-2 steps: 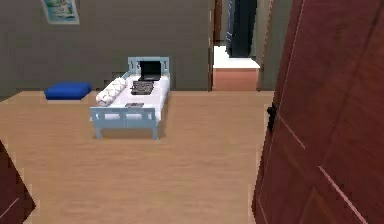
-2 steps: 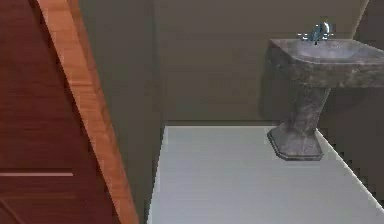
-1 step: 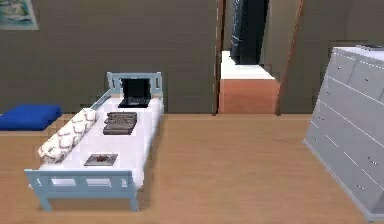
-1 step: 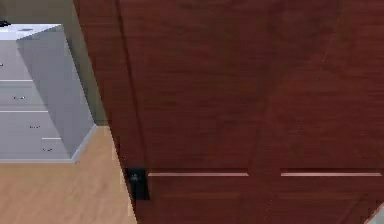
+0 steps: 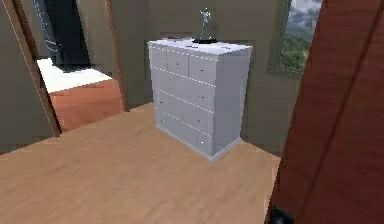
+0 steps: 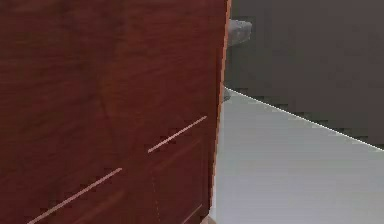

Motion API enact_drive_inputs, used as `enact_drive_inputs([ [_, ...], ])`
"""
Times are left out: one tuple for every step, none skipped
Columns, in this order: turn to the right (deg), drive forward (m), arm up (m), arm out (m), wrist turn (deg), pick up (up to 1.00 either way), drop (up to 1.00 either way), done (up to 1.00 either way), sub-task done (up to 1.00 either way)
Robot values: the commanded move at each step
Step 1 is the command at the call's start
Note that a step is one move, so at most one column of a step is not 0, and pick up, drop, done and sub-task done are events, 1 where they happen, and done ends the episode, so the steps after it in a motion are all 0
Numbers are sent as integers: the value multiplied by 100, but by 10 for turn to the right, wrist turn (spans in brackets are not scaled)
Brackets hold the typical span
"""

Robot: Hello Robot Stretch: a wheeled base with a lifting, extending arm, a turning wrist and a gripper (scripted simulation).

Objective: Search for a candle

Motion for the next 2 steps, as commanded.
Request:
enact_drive_inputs([
  [420,0,0,0,0,0,0,0,0],
  [0,5,0,0,0,0,0,0,0],
])
